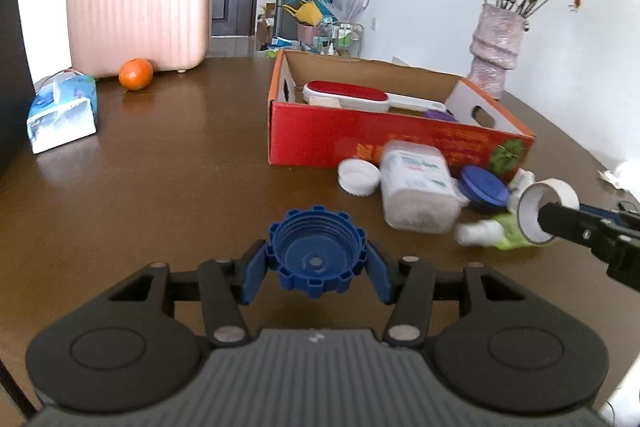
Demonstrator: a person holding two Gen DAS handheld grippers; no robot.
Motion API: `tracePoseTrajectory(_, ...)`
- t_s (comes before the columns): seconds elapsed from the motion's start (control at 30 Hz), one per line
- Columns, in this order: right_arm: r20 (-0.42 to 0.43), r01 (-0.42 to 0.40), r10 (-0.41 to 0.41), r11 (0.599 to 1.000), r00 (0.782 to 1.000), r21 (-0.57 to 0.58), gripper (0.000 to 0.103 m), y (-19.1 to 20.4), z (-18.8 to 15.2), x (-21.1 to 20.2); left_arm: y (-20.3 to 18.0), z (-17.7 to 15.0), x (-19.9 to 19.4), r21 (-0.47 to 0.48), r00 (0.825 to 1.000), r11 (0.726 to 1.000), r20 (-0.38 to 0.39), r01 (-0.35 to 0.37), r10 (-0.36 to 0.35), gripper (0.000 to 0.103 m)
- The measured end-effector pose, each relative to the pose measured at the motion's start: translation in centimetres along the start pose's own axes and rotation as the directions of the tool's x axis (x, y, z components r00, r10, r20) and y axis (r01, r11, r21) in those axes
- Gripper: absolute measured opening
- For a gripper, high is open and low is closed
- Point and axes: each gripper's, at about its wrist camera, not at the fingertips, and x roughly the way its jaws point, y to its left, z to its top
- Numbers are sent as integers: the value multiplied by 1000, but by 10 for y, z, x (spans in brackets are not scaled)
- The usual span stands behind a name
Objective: Organize rigid objects
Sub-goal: 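Carry the blue cap and tape roll into the box and release both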
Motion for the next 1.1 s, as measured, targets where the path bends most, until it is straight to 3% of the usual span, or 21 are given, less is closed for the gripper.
tracePoseTrajectory(0.33,35,18,-19,1000,999,18,23,9,-36,-71,-27,-26,-66,68,997,997,75,27,-33,54)
tracePoseTrajectory(0.57,59,35,-37,999,998,41,23,1,-48,-97,-47,-31,-89,113,991,992,116,47,-60,54)
tracePoseTrajectory(0.87,55,47,-50,998,997,52,23,-13,-45,-89,-50,-16,-77,94,987,988,83,127,-134,54)
tracePoseTrajectory(1.1,58,59,-59,998,997,-4,23,-35,-4,-47,-50,51,-27,128,979,976,82,174,-185,54)
